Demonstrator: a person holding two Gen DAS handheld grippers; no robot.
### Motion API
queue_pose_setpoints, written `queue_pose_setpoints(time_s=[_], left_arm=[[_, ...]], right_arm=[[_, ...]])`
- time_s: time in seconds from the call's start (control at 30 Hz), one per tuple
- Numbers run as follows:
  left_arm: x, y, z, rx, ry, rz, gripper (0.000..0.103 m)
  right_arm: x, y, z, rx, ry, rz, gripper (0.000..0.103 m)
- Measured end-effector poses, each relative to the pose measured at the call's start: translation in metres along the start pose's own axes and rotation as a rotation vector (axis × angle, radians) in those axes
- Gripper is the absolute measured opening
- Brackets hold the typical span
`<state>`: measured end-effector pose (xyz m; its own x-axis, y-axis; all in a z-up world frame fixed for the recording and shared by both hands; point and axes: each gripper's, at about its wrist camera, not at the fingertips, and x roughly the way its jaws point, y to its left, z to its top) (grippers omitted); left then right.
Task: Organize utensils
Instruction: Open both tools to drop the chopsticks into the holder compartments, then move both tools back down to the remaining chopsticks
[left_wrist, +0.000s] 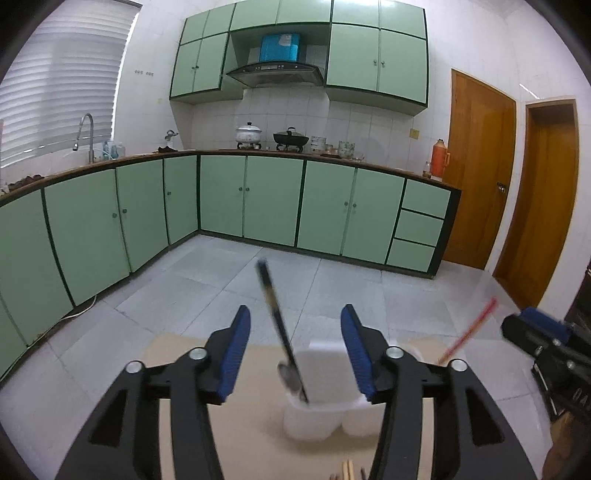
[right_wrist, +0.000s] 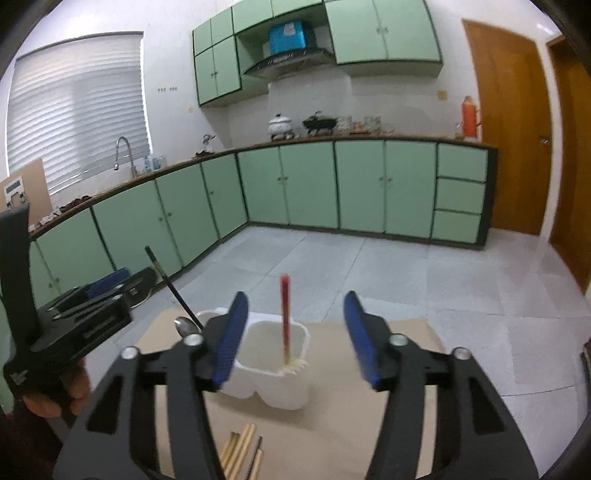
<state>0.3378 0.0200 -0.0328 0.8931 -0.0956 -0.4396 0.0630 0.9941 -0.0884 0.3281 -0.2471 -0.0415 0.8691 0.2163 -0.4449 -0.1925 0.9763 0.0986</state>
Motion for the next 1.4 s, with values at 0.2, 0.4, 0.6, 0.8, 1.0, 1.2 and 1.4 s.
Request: queue_pose_setpoints(time_s=[0.2, 0.4, 0.6, 0.8, 1.0, 1.2, 1.4], left_arm=[[-0.049, 0.004, -0.045, 0.03, 0.036, 0.008, 0.063], [-0.079, 0.006, -0.108, 0.031, 0.172, -0.016, 0.063], [-0.099, 0.009, -0.173, 0.062, 0.325, -0.018, 0.063], [-0.111, 0.011, -0.213, 0.044, 0.402, -0.008, 0.063], [-0.12, 0.005, -0.235, 0.096, 0.436, -0.004, 0.063], [-0.127, -0.007, -0.252, 0.127, 0.465, -0.017, 0.063], [-0.129, -0.011, -0.251, 0.132, 0.464, -0.027, 0.063]], right_arm=[[-0.04, 0.003, -0.053, -0.036, 0.021, -0.023, 0.071], [-0.065, 0.005, -0.123, 0.039, 0.119, -0.011, 0.071], [-0.085, 0.021, -0.192, 0.05, 0.248, 0.007, 0.071], [-0.097, 0.047, -0.241, 0.023, 0.321, 0.022, 0.065], [-0.102, 0.064, -0.258, -0.036, 0.365, 0.043, 0.061], [-0.101, 0.076, -0.27, -0.108, 0.404, 0.045, 0.053], [-0.1, 0.074, -0.269, -0.143, 0.391, 0.026, 0.045]])
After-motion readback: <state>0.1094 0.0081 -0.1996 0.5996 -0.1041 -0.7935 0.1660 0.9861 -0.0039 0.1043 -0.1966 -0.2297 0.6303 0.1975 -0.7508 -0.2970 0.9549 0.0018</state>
